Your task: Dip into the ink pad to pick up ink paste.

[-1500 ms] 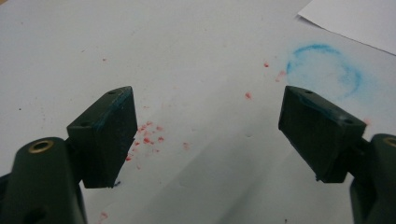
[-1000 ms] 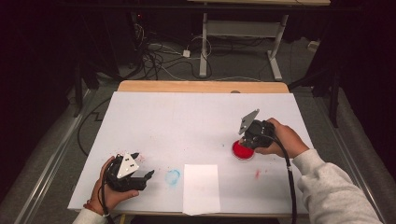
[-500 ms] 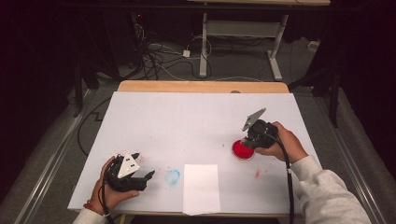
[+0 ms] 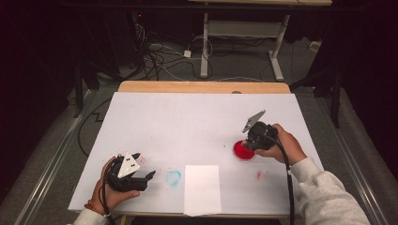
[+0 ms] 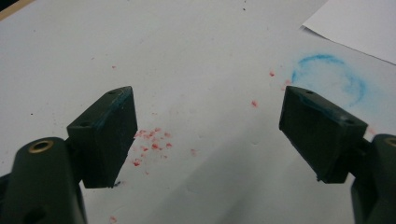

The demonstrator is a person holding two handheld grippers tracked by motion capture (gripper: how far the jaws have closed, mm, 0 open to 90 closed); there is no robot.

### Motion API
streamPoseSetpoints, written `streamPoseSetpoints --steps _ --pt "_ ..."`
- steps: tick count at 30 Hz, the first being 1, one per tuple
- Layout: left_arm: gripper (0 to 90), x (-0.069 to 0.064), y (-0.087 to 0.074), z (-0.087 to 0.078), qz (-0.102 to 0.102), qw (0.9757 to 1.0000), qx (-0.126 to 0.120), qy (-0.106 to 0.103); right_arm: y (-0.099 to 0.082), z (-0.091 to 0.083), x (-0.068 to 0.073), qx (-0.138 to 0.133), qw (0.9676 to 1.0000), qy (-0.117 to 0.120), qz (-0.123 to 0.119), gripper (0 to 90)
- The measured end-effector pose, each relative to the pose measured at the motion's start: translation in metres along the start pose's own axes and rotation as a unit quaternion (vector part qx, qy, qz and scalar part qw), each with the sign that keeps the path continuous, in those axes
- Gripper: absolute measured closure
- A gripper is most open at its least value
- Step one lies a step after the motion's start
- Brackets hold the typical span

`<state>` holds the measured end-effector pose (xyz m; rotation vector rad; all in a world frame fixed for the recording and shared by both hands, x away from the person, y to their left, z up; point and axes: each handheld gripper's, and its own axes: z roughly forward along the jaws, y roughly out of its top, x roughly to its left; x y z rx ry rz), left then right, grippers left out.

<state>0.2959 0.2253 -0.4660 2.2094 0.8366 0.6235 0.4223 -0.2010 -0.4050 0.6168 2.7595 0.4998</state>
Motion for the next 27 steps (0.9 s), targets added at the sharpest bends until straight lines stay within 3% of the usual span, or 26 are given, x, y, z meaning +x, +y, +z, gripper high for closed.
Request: streamPoseSetpoints --steps 11,27 --pt "19.0 0.0015 -0.0017 -0.0006 0.000 1.0000 0.002 -0.002 -0.0011 0.0050 -0.0028 0.009 0.9999 0.008 0.012 76.1" --pt "18.8 0.0026 -0.0039 -0.0016 -0.002 1.0000 0.003 -0.002 0.0030 0.0107 -0.0014 0.023 0.9997 0.012 -0.001 76.0"
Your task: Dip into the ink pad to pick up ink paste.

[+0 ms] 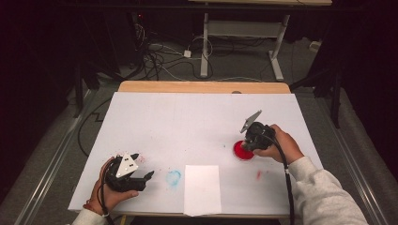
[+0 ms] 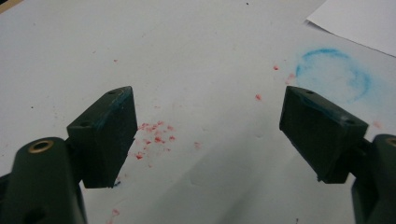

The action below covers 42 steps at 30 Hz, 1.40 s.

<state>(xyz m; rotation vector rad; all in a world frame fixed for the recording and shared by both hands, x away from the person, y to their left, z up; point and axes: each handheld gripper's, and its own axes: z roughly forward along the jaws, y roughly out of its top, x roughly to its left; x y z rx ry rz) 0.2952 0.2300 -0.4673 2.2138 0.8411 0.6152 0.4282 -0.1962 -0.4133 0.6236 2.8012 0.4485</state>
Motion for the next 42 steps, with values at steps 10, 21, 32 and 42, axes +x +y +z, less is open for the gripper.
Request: streamPoseSetpoints --steps 10,21,32,42 --pt "18.9 -0.001 0.000 0.000 -0.001 1.0000 0.001 0.000 0.004 0.010 0.001 0.025 0.9996 0.009 -0.004 76.1" --pt "19.0 -0.002 -0.001 0.000 0.001 1.0000 0.003 -0.002 0.006 0.014 -0.002 0.030 0.9992 0.021 0.013 76.3" --pt "19.1 -0.003 0.002 0.001 0.006 1.0000 0.003 -0.003 0.006 0.014 -0.002 0.032 0.9992 0.021 0.011 76.4" --pt "19.1 -0.005 0.003 -0.002 0.007 1.0000 0.000 -0.001 0.005 0.013 -0.003 0.027 0.9993 0.021 0.017 76.3"
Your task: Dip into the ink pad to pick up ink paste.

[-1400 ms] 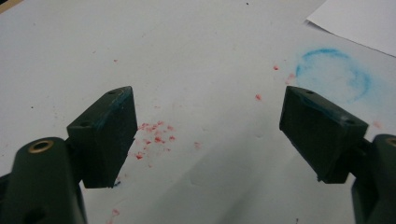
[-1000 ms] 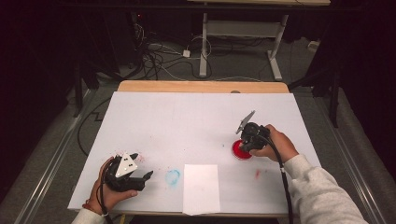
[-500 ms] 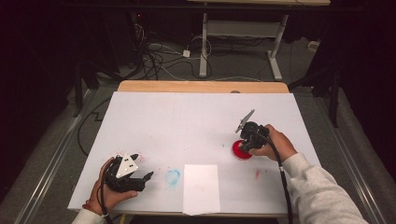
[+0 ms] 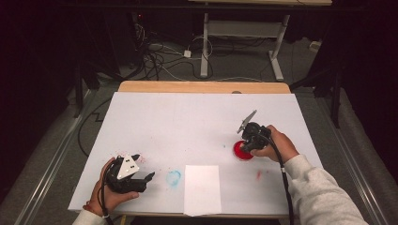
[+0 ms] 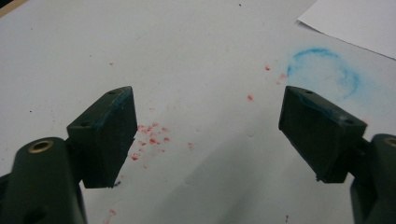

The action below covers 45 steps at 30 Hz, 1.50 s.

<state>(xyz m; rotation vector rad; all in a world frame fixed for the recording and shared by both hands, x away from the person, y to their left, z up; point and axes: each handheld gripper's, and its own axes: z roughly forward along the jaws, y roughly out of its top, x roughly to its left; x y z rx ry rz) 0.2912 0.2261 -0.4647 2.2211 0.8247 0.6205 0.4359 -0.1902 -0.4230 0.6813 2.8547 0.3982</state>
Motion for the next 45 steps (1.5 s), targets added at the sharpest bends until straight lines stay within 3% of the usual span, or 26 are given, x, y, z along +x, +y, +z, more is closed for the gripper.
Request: streamPoseSetpoints --steps 3,12,21,27,45 --pt "19.1 0.000 0.000 0.000 0.002 1.0000 0.003 0.000 0.000 -0.006 0.001 -0.006 1.0000 -0.002 -0.007 76.3" --pt "19.1 -0.001 0.001 0.001 0.004 1.0000 0.003 0.000 0.008 -0.046 0.005 -0.046 0.9987 -0.018 -0.015 76.2" --pt "19.1 -0.001 0.001 0.000 0.004 1.0000 0.002 0.001 0.012 -0.065 0.009 -0.051 0.9982 -0.026 -0.019 76.2" --pt "19.1 -0.001 0.001 0.000 0.006 1.0000 0.004 0.000 0.009 -0.060 0.008 -0.043 0.9987 -0.024 -0.016 76.1" --pt "19.1 -0.001 0.001 0.001 0.006 1.0000 0.006 -0.001 0.001 -0.014 0.004 -0.003 1.0000 -0.007 -0.003 76.1"
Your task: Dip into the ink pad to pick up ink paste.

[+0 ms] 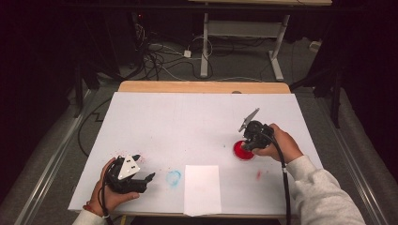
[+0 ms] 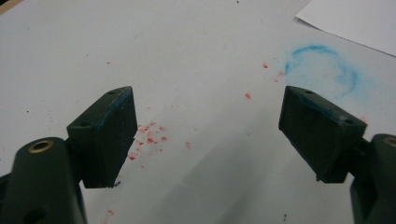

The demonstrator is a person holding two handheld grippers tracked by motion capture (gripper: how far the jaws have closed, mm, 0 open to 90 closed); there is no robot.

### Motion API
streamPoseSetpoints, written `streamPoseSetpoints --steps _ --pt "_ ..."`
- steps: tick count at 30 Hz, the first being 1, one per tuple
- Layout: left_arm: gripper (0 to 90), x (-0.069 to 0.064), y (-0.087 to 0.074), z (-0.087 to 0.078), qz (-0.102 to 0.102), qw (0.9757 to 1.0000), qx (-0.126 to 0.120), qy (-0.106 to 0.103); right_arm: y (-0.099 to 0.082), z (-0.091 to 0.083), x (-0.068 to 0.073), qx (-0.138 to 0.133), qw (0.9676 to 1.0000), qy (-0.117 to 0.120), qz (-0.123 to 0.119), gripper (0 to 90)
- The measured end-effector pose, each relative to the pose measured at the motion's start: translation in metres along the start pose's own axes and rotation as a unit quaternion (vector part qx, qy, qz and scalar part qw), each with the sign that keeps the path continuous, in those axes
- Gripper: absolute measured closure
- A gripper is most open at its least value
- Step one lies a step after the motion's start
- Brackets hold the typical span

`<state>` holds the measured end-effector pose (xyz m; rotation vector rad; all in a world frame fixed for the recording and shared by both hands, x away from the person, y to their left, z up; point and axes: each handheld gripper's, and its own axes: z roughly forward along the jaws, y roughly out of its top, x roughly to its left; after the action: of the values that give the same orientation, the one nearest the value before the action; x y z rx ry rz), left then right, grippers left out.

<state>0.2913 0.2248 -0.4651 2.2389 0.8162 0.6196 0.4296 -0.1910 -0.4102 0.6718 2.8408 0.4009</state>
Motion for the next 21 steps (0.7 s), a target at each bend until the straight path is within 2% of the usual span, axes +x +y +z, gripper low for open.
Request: streamPoseSetpoints --steps 9,10,21 --pt "19.1 0.000 0.000 0.000 0.005 1.0000 0.000 0.002 -0.003 0.012 -0.001 0.001 0.9999 0.004 0.010 76.1" --pt "19.1 0.000 0.000 0.000 0.001 1.0000 0.003 0.000 -0.003 0.012 -0.001 0.002 1.0000 0.004 0.009 76.1" --pt "19.2 -0.001 0.000 0.000 0.003 1.0000 0.003 -0.001 -0.005 0.014 0.000 -0.004 0.9999 0.003 0.015 76.2"
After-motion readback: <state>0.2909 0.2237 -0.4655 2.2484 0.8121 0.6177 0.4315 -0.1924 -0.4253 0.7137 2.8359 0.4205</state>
